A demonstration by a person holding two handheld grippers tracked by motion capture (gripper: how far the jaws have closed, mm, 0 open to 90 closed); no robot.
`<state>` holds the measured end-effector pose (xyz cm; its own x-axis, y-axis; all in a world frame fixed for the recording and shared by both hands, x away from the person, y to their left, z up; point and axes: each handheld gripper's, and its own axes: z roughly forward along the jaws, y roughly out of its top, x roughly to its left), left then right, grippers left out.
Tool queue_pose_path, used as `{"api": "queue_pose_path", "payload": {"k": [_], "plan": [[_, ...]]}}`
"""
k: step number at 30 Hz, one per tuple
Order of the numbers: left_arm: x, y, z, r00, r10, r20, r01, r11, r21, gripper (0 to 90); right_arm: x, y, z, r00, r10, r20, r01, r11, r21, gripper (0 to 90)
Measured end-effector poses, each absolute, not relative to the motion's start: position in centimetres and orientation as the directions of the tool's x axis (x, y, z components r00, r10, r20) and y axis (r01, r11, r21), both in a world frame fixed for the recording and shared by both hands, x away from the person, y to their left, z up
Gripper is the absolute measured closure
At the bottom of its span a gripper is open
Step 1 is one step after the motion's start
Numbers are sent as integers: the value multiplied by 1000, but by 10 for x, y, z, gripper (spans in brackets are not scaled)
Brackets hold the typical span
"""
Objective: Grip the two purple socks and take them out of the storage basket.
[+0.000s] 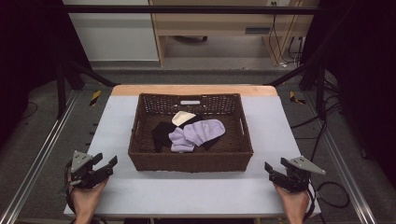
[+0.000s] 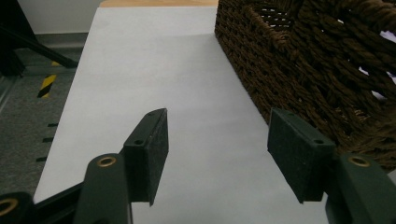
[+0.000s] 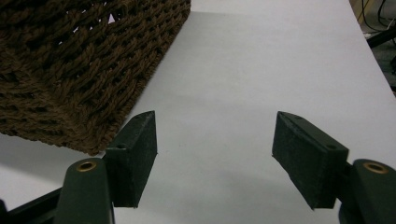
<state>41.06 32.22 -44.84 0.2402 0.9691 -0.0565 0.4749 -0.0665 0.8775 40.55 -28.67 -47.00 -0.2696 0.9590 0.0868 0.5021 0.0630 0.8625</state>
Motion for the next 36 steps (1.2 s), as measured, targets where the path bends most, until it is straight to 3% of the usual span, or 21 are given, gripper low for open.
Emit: {"api": "queue_pose_path", "payload": {"k": [5,18,36], "plan": [[411,317,-450,245,969,-34,482,-91,871,381,404,-287,-469,-281,956,88,493,65,868,312],[405,313,-427,307,946,-103,435,-44,899,389,400,-277,-463,-307,950,55,468,100,878,334],[422,275,-379,390,921,-5,349,-142,926,398,400,-279,-463,-302,952,52,468,101,878,475]]}}
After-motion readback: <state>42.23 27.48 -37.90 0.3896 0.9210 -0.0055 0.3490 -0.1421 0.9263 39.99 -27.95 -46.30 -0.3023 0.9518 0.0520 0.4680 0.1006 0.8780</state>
